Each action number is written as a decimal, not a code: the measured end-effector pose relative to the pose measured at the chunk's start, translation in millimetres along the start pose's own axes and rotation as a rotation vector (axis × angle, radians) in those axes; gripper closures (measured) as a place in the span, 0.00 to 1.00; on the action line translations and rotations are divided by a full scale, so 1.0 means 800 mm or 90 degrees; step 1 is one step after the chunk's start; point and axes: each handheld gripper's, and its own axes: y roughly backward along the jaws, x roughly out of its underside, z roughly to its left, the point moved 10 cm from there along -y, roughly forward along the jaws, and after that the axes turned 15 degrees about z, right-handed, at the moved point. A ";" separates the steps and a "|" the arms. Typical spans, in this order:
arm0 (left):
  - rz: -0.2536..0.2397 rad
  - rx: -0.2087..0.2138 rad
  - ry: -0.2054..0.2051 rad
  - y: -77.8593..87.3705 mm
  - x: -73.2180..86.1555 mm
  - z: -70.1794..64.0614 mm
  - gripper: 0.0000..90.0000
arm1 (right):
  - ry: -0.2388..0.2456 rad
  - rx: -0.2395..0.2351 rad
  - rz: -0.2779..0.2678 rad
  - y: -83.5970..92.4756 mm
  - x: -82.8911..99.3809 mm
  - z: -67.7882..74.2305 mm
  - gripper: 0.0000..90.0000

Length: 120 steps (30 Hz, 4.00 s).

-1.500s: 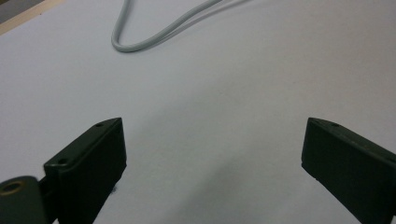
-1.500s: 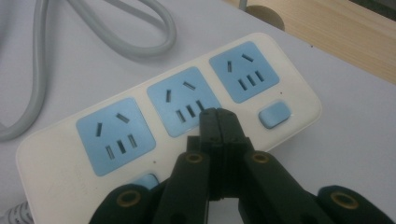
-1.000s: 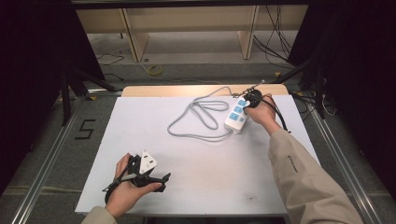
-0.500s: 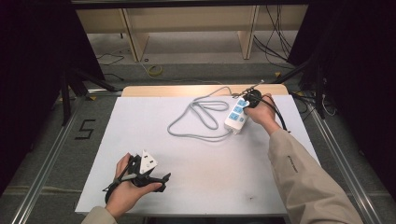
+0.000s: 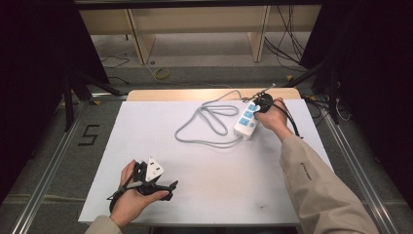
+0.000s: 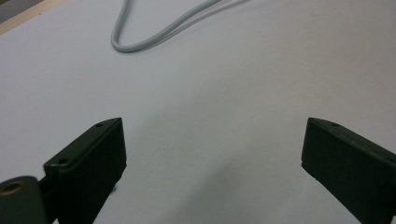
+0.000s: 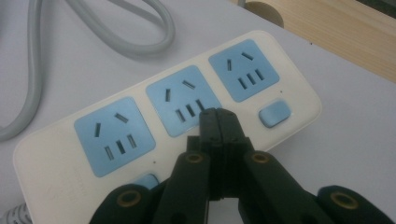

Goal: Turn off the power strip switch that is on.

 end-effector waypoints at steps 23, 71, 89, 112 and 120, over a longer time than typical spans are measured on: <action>-0.001 0.000 0.001 0.000 0.000 0.000 0.07 | 0.000 0.007 -0.004 0.000 -0.001 -0.001 1.00; 0.003 0.000 -0.001 0.000 0.000 -0.001 0.07 | -0.011 -0.029 -0.064 0.032 0.015 -0.003 0.88; 0.003 -0.001 0.002 0.000 0.000 -0.002 0.07 | 0.003 -0.041 -0.074 0.050 0.038 0.002 0.75; 0.003 -0.003 0.003 -0.001 0.000 -0.001 0.07 | 0.020 -0.076 -0.107 0.077 0.074 0.026 0.49; 0.004 -0.004 0.003 -0.001 0.000 -0.001 0.07 | 0.018 -0.085 -0.118 0.086 0.092 0.032 0.44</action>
